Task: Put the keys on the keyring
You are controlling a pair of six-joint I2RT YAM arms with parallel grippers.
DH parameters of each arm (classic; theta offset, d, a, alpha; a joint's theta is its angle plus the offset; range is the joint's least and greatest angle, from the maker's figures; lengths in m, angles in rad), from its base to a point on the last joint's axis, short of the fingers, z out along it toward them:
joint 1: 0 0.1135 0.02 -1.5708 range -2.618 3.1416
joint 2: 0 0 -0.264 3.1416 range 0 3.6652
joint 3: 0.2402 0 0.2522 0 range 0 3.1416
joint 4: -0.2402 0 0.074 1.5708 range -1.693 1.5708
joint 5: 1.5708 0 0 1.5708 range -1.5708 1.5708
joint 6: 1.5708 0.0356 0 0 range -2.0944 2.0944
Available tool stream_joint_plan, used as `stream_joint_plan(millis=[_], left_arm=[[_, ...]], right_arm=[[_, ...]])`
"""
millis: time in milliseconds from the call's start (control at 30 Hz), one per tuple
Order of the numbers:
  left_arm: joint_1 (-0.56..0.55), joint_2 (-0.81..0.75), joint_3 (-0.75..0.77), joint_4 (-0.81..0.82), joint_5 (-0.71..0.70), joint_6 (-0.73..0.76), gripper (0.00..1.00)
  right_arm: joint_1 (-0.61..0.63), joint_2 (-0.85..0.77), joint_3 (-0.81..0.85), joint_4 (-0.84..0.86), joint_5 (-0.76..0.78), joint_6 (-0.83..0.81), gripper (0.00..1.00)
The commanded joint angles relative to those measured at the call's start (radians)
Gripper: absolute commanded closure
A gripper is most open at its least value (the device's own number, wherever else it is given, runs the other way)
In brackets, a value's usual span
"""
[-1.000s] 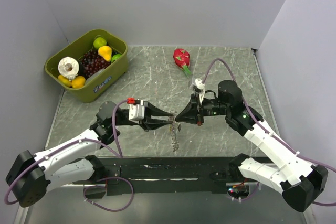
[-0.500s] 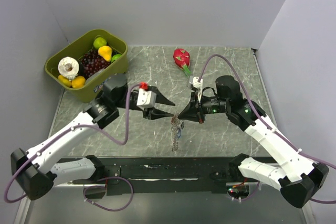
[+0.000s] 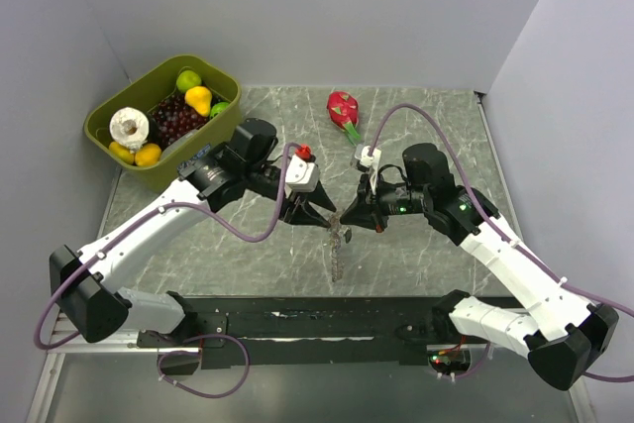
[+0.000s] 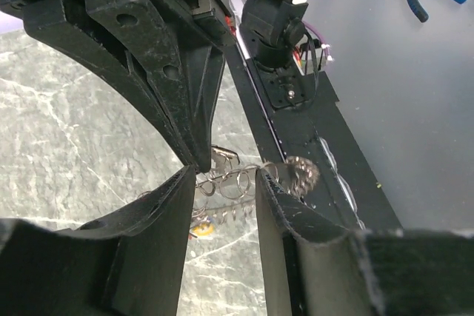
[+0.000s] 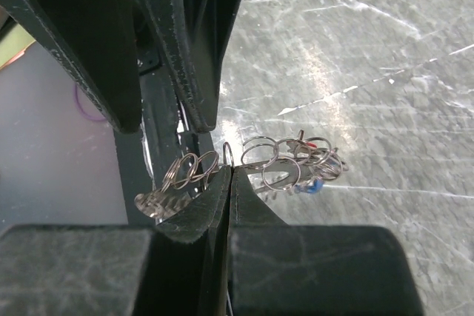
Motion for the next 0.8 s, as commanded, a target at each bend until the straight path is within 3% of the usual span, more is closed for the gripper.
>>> stream_joint_plan(millis=[0,200,533,667,767], left_arm=[[-0.001,0.006,0.038,-0.023,0.013,0.013,0.55],[-0.017,0.024,0.018,0.044,-0.041,-0.037,0.56],[-0.042,0.101,0.059,-0.006,-0.085,-0.005,0.64],[-0.044,0.113,0.064,-0.026,-0.093,0.006,0.70],[-0.042,0.119,0.064,-0.026,-0.101,0.010,0.80]], right_arm=[[0.006,-0.006,0.060,0.031,-0.004,-0.006,1.00],[0.009,-0.014,0.053,0.037,-0.004,-0.003,1.00],[0.009,-0.023,0.036,0.046,-0.004,0.001,1.00],[0.009,-0.027,0.034,0.046,-0.001,0.000,1.00],[0.009,-0.027,0.031,0.049,-0.003,-0.002,1.00]])
